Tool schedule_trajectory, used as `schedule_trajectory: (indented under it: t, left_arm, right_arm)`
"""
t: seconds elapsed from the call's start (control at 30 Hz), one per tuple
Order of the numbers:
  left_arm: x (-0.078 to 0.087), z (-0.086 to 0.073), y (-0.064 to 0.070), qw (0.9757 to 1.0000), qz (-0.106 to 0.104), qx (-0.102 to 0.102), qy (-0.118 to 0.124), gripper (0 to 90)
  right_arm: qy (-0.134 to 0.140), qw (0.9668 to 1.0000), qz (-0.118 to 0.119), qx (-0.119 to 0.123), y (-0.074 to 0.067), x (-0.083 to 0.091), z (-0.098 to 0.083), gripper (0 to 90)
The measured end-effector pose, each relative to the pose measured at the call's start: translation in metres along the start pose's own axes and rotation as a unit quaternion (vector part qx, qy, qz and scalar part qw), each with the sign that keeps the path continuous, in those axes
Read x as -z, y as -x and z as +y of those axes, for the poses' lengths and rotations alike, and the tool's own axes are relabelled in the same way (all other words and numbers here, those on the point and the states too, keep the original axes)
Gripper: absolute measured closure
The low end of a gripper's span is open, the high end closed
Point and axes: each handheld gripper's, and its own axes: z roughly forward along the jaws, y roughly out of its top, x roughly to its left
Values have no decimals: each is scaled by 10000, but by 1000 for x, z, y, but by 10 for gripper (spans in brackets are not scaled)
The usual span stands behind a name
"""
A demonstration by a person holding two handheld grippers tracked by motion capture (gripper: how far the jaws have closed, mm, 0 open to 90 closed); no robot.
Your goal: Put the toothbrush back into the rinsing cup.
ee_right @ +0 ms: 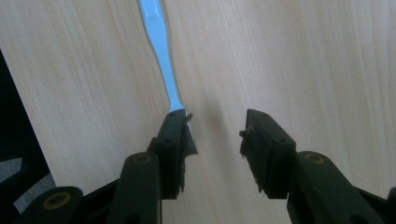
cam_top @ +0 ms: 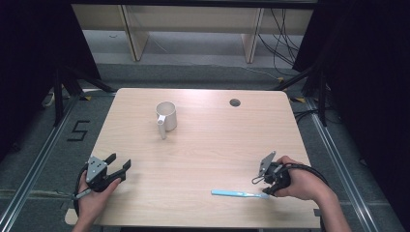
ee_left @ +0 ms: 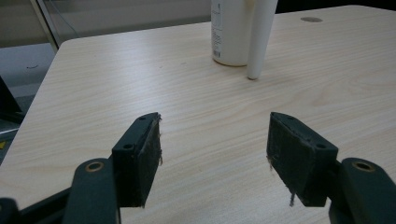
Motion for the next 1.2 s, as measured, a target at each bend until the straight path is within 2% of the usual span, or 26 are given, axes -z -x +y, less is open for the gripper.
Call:
schedule_trajectory:
  t: [0.07,0.1,0.13,0.23,0.33,0.37,0.4,0.47,0.57,0.6,0.63,0.73,0.8,0.97,1.03,1.07,1.1,1.17,1.2]
  left_arm:
    - [0,0,0,10000,-7,-3,-2,347]
    - [0,0,0,10000,-26,5,34,347]
    - [0,0,1,10000,-29,-4,29,347]
    - [0,0,1,10000,-33,-7,25,347]
    - [-1,0,1,10000,-49,-18,59,347]
    - [-1,0,1,10000,-47,-19,55,348]
    - [-1,0,1,10000,-49,-22,49,347]
    - [-1,0,1,10000,-58,-22,64,347]
    - [-1,0,1,10000,-65,-15,63,347]
    - [-1,0,1,10000,-62,-9,61,347]
    - [-1,0,1,10000,-63,-11,54,347]
    - [-1,0,1,10000,-59,-17,60,347]
    - [-1,0,1,10000,-64,-14,63,348]
    - [-1,0,2,10000,-61,-12,54,348]
    - [-1,0,2,10000,-62,-27,21,348]
    - [-1,0,2,10000,-58,-27,22,348]
    - [-1,0,2,10000,-60,-32,13,348]
    - [-1,0,3,10000,-58,-29,9,348]
    - [-1,0,3,10000,-58,-29,9,348]
  right_arm:
    - [-134,9998,-73,144,-1,-1,10,628]
    - [-258,9996,-84,44,-3,-1,11,639]
    - [-291,9993,-60,207,-2,-2,15,658]
    - [-352,9991,-71,223,-4,-2,21,678]
    - [-426,9975,4,562,-4,-7,32,700]
    - [-521,9979,-14,393,-7,-7,34,706]
    - [-493,9966,-12,662,-5,-9,37,712]
    - [-590,9965,21,585,-6,-10,39,716]
    - [-698,9943,59,798,-6,-16,47,741]
    - [-698,9943,59,798,-6,-16,47,741]
    - [-762,9952,102,609,-8,-16,48,745]
    - [-847,9931,145,802,-8,-19,53,752]
    - [-862,9935,158,723,-9,-20,53,753]
    - [-971,9915,261,826,-13,-21,55,751]
    - [-1076,9910,302,738,-15,-22,55,750]
    - [-1069,9896,340,895,-14,-23,55,750]
    - [-1093,9907,327,743,-16,-23,55,750]
    - [-1078,9888,309,984,-15,-25,56,750]
    - [-1078,9888,309,984,-15,-25,56,750]
